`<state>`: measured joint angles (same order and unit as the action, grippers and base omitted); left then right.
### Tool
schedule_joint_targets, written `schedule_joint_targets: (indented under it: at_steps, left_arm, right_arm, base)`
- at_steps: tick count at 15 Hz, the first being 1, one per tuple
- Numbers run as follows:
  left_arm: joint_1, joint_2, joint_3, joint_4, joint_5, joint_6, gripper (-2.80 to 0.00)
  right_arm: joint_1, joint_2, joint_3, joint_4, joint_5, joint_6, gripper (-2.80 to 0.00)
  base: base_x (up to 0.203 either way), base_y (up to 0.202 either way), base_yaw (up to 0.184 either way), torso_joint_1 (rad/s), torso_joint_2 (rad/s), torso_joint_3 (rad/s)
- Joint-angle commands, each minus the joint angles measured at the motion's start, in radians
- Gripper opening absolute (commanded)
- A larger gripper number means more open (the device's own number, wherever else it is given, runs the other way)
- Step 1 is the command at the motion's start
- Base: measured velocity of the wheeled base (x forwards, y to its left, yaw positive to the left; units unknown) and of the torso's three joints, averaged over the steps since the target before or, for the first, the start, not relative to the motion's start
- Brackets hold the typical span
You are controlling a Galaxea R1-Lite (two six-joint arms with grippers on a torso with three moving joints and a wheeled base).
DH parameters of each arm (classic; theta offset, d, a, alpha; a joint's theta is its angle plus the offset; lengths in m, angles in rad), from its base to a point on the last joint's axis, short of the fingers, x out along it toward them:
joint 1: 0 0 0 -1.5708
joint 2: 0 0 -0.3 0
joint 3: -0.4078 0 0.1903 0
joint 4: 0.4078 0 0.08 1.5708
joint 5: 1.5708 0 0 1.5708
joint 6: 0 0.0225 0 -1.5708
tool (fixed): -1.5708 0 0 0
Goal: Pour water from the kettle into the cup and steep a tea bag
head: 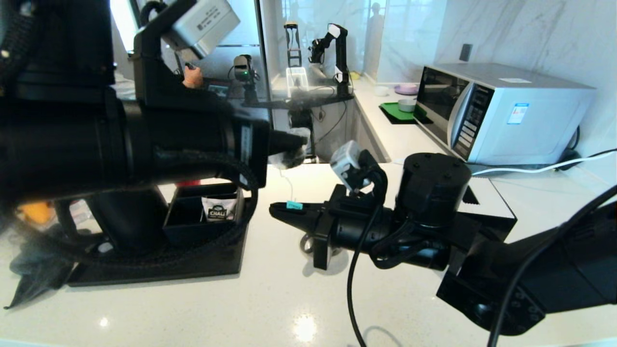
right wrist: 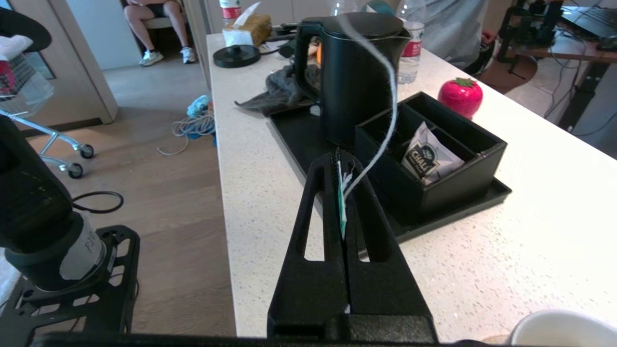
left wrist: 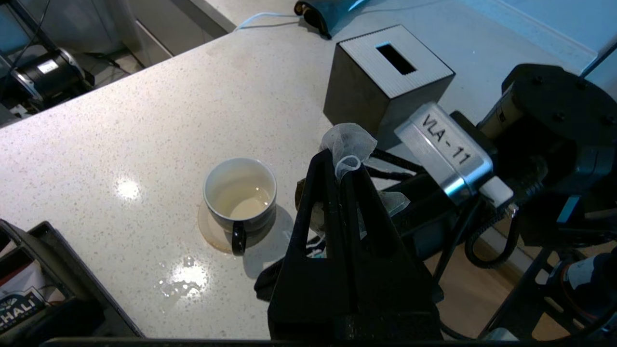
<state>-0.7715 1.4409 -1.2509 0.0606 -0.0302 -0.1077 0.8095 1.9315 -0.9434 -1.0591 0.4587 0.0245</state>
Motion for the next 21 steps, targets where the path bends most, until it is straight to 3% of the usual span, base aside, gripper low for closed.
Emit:
schedule_joint_targets:
  at_steps: [1,7,16,21]
  left_arm:
    - [0.000,-0.028,0.055,0.001,0.000,-0.001,-2.80]
    - [-0.068,-0.102,0.200,0.001,0.001,-0.001,-2.80]
    - [-0.063,-0.066,0.218,-0.025,0.003,-0.004,-2.80]
    - [-0.063,-0.020,0.215,-0.099,0.058,-0.004,-2.80]
  right_arm:
    - [-0.017,0.000,-0.002,-0.004,0.003,0.000,-2.80]
    - [-0.067,0.003,-0.015,-0.005,0.001,0.002,-2.80]
    - [-0.096,-0.005,-0.079,-0.002,-0.020,0.002,-2.80]
    - [-0.105,-0.017,-0.097,0.001,-0.020,0.002,-2.80]
  base:
    - [0.000,0.000,0.000,0.000,0.00,0.000]
    - [0.000,0.000,0.000,0.000,0.00,0.000]
    - [0.000,0.000,0.000,0.000,0.00,0.000]
    - [0.000,0.000,0.000,0.000,0.00,0.000]
